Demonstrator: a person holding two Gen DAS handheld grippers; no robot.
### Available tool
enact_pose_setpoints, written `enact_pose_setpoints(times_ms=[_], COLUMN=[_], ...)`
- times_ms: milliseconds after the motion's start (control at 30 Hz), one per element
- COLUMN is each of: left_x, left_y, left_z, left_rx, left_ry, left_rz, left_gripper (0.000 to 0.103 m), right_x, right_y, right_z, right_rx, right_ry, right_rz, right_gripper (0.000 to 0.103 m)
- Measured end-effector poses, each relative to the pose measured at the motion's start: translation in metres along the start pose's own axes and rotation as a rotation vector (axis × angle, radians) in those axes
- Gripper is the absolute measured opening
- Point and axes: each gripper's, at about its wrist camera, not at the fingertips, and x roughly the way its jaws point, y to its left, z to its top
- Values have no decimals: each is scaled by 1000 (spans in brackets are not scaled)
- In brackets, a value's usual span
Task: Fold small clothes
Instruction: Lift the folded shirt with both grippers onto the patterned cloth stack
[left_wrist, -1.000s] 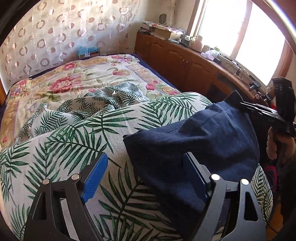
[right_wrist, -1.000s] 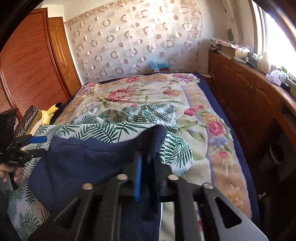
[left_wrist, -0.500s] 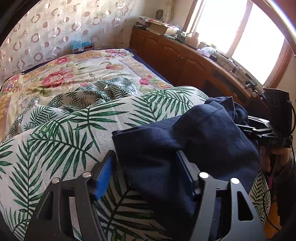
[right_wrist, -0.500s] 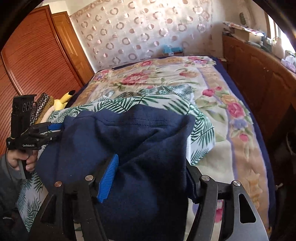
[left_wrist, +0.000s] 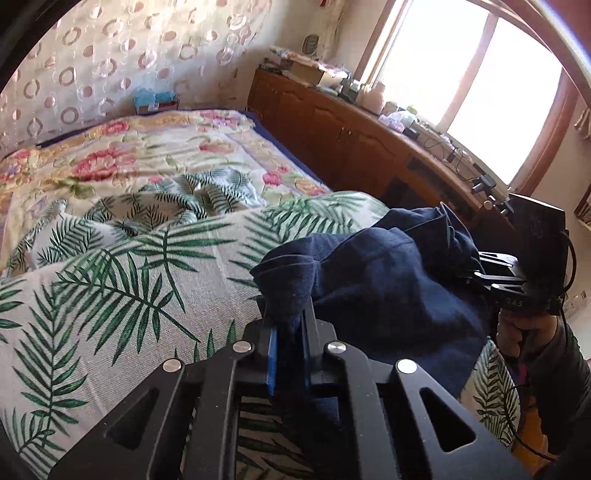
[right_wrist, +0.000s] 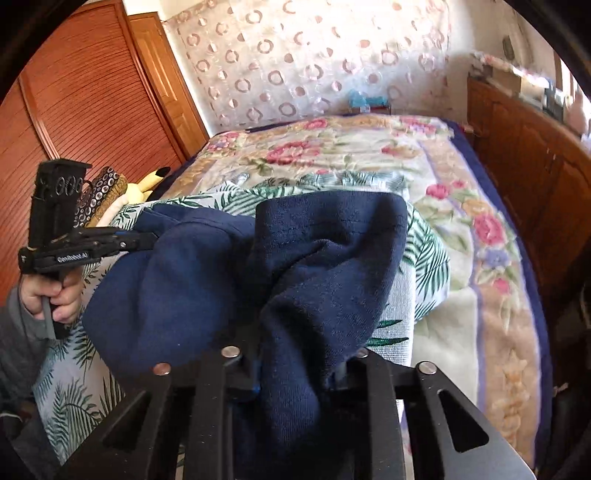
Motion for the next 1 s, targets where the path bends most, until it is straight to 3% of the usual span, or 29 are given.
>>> enact_pose_setpoints(times_ms=[167,433,767,900,1000], left_x=[-44,-147,-283,-308,-314], left_y=[-10,10,98,131,157], left_z=[2,-7,-75,-110,-137], left_rx=[5,-9,-175,-255,-340], left_ry=[-108,-296,-450,-474,-482], left_rz=[-6,111,418,527,562], left_gripper=[10,10,10,10,10], right_x=[-29,-37,35,77,109], right_y=[19,82,244,317,365], right_z=[8,53,142,168,181], right_rx=[-36,-189,-496,-637,-715], right_ry=[-101,-189,-194,-172,-175], right_rz=[-20,42,255,300,325], right_gripper=[20,20,20,20,20])
